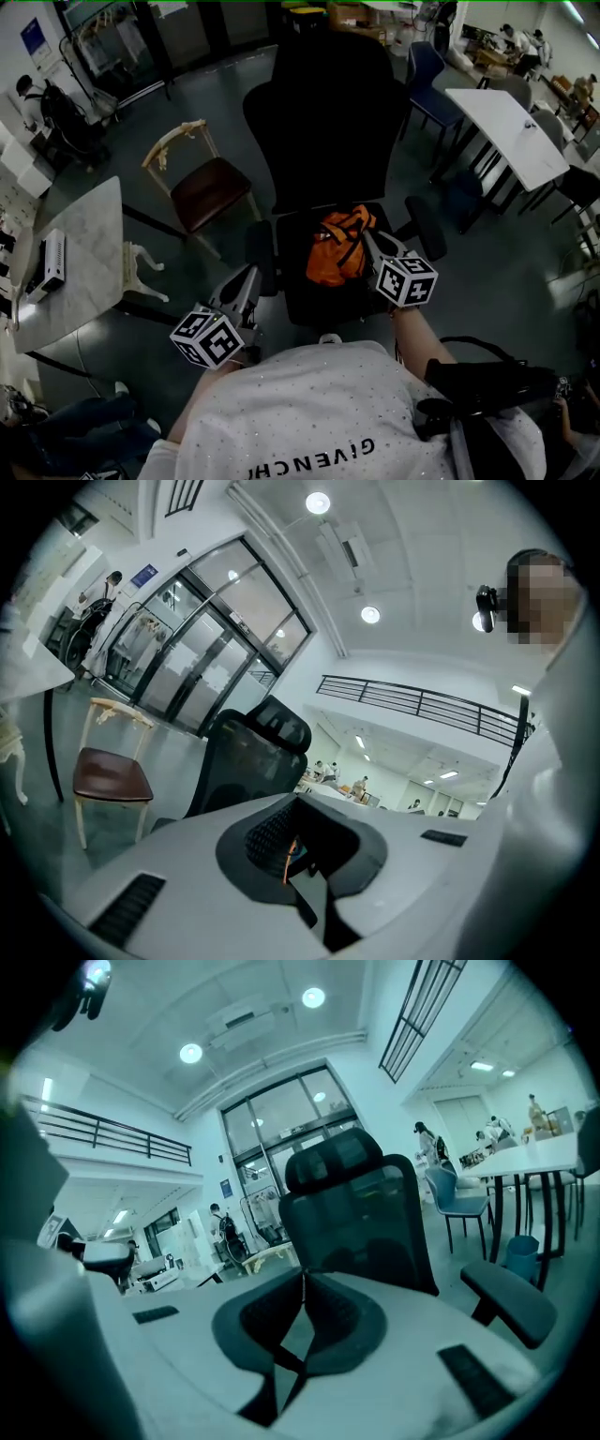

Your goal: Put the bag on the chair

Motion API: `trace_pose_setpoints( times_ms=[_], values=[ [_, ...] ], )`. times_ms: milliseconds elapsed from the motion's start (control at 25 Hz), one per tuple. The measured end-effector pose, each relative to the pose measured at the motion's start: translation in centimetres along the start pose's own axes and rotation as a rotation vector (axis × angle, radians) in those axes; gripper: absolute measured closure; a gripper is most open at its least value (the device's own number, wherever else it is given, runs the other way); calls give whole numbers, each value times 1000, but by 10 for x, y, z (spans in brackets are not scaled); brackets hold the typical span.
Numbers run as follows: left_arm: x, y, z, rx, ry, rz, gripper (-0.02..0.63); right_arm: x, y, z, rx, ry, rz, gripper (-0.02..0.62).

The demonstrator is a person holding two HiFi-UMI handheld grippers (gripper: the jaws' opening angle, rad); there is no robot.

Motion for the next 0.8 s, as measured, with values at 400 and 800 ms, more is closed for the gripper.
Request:
trace_pose_setpoints(
  times_ms=[400, 800],
  values=[
    [53, -7, 13, -8, 52, 32, 606, 49, -26, -70, -60, -118, 42, 598],
    [96, -8, 21, -8, 109, 34, 606, 108, -47, -128, -109, -213, 114, 598]
  ],
)
Point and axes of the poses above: the fingertips, and each gripper's own axes: x backward along the fingers, z to its right, y out of its underside, the point moved 10 cm from there along x, backward along the fingers, and after that the axes turned 11 degrees about z, right-handed, at the moved point
